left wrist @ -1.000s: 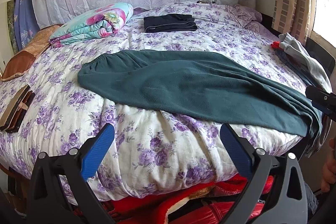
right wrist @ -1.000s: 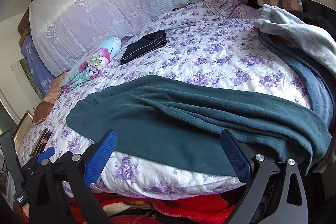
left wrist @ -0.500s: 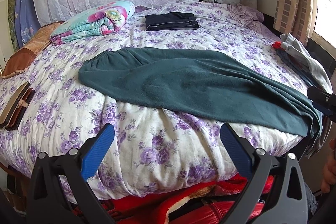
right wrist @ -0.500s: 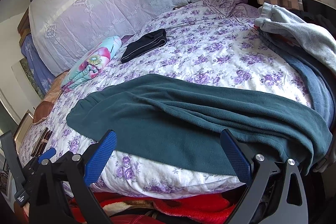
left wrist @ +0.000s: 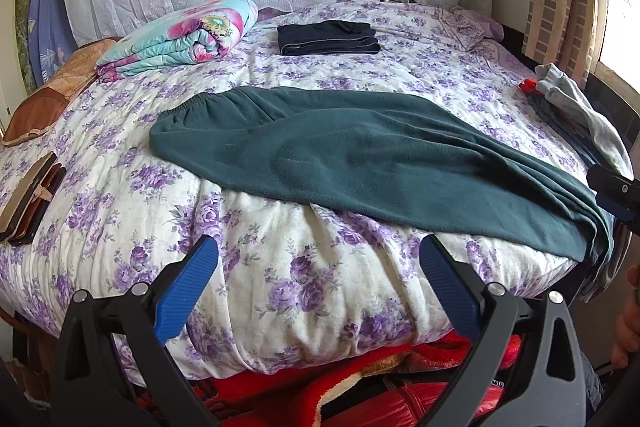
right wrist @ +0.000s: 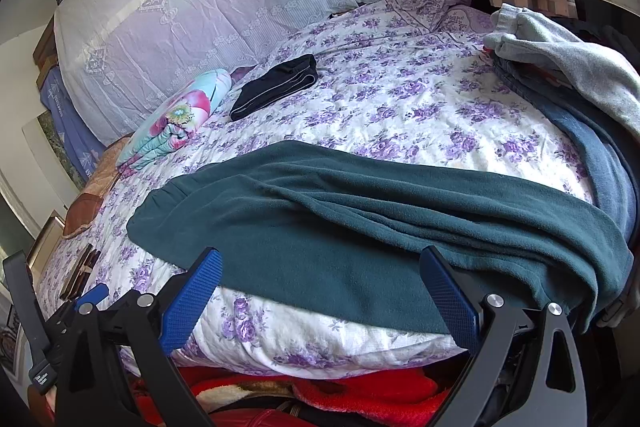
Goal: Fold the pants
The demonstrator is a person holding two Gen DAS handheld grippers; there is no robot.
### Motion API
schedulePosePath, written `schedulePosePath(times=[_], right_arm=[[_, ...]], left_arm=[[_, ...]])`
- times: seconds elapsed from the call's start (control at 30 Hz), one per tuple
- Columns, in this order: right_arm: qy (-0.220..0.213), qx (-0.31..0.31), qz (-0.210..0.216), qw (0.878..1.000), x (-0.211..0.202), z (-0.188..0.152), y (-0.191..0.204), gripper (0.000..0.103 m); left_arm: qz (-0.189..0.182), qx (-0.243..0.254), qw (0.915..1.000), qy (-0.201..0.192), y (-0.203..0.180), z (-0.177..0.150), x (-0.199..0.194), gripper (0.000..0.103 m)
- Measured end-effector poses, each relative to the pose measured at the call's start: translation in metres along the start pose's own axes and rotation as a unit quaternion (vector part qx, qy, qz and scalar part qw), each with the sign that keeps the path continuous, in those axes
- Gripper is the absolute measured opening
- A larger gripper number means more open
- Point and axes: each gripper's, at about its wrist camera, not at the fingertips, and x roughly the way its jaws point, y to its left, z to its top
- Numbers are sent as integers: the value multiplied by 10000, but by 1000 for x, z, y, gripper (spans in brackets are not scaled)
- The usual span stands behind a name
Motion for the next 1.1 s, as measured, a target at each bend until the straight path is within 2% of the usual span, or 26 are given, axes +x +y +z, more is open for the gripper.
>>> schedulePosePath(times=[1.1], right_arm=[[45, 16, 8, 10000, 3, -3, 0, 100]], left_arm=[[-9, -17, 10000, 30, 1, -2, 2, 98]])
